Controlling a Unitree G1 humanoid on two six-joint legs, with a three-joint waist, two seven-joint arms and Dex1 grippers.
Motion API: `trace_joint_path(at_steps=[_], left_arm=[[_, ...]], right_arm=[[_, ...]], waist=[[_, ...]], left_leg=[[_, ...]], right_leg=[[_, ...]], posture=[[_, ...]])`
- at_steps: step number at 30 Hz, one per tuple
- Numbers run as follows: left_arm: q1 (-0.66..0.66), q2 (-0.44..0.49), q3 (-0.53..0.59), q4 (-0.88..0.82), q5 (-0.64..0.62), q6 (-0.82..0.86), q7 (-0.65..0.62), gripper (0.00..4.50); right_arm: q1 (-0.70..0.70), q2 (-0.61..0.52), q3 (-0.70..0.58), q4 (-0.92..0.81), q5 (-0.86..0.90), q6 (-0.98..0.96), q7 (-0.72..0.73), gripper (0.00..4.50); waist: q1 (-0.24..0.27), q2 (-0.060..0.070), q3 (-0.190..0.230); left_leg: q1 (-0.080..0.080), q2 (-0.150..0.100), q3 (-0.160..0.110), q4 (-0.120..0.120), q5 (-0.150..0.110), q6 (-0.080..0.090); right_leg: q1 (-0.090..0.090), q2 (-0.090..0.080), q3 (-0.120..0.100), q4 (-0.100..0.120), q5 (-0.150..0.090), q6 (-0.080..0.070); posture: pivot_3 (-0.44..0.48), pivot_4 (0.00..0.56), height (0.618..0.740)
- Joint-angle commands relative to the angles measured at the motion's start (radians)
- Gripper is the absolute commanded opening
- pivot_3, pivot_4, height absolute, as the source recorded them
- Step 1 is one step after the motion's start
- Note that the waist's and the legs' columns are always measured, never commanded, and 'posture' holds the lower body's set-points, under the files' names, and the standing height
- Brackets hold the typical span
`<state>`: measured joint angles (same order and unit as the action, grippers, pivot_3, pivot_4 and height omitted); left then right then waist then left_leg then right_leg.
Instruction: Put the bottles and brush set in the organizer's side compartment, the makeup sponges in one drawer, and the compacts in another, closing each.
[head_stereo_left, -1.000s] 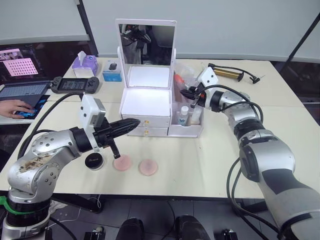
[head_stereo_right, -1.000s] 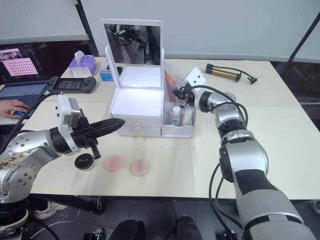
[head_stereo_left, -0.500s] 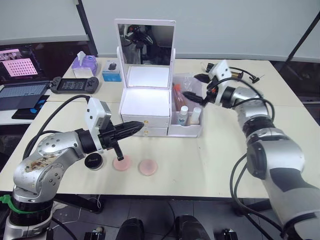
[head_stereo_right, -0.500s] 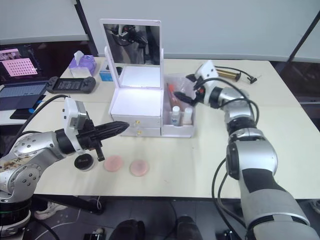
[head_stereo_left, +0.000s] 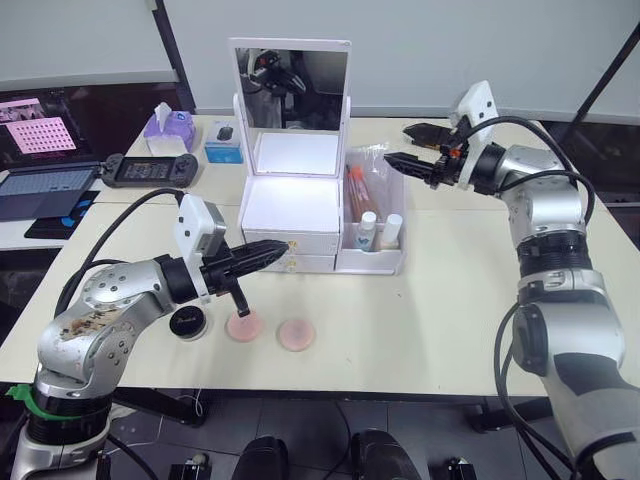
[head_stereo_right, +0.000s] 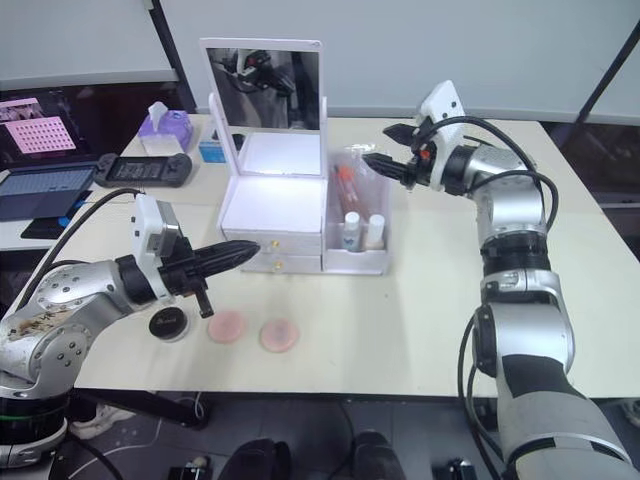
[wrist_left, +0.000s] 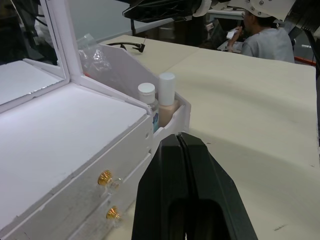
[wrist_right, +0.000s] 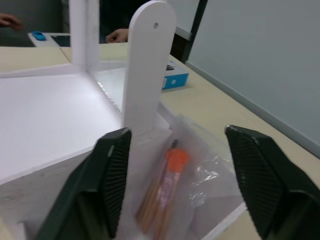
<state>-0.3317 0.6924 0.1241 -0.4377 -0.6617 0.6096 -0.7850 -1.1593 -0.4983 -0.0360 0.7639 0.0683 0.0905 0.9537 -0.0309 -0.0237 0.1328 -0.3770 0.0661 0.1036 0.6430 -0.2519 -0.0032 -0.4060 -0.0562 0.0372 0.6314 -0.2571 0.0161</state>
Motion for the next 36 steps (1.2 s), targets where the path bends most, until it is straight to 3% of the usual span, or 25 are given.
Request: trace_joint_path(at_steps=[1, 6, 7, 12, 27, 36], left_arm=[[-0.028, -0.006, -0.004, 0.007, 0.030, -0.042, -0.001, 0.00], [-0.027, -0.007, -0.005, 0.012, 0.054, -0.054, 0.008, 0.00], [-0.021, -0.007, -0.002, 0.006, 0.054, -0.053, 0.011, 0.00], [0.008, -0.006, 0.011, -0.026, 0.053, -0.044, 0.034, 0.00], [0.042, 0.016, 0.035, -0.062, 0.047, -0.013, 0.065, 0.00], [0.048, 0.024, 0.050, -0.036, 0.055, -0.023, 0.056, 0.00]], right_arm=[[-0.094, 0.026, 0.047, 0.092, -0.081, -0.077, -0.128, 1.82], [-0.189, 0.094, 0.106, 0.346, -0.172, -0.184, -0.265, 0.16], [-0.204, 0.109, 0.104, 0.389, -0.177, -0.198, -0.303, 0.07], [-0.280, 0.157, 0.085, 0.523, -0.204, -0.236, -0.483, 0.07], [-0.266, 0.230, 0.145, 0.599, -0.327, -0.103, -0.572, 0.07], [-0.305, 0.174, 0.044, 0.555, -0.236, -0.181, -0.464, 0.07]], waist=[[-0.005, 0.000, 0.000], [-0.011, 0.000, 0.000], [-0.010, 0.000, 0.000], [-0.009, 0.000, 0.000], [-0.011, 0.001, 0.000], [-0.012, 0.001, 0.000]], left_leg=[[0.000, 0.000, 0.001, 0.000, 0.000, 0.000], [0.000, 0.000, 0.001, 0.000, 0.000, 0.000], [0.000, 0.000, 0.001, 0.000, 0.000, 0.000], [-0.001, 0.000, 0.002, 0.000, 0.000, -0.001], [-0.001, 0.000, 0.002, -0.001, 0.000, -0.001], [0.000, 0.001, 0.002, -0.001, 0.000, -0.001]], right_leg=[[0.000, 0.000, 0.001, 0.000, 0.000, 0.000], [0.000, 0.000, 0.001, 0.000, 0.000, 0.000], [0.000, 0.000, 0.001, 0.000, 0.000, 0.000], [-0.001, 0.000, 0.001, 0.000, 0.000, 0.000], [-0.001, -0.001, 0.000, 0.000, 0.000, 0.000], [-0.001, 0.000, 0.000, 0.000, 0.000, 0.000]], posture=[[0.000, 0.150, 0.732], [0.000, 0.150, 0.732], [0.000, 0.150, 0.732], [0.000, 0.150, 0.732], [0.000, 0.150, 0.732], [0.000, 0.150, 0.732]])
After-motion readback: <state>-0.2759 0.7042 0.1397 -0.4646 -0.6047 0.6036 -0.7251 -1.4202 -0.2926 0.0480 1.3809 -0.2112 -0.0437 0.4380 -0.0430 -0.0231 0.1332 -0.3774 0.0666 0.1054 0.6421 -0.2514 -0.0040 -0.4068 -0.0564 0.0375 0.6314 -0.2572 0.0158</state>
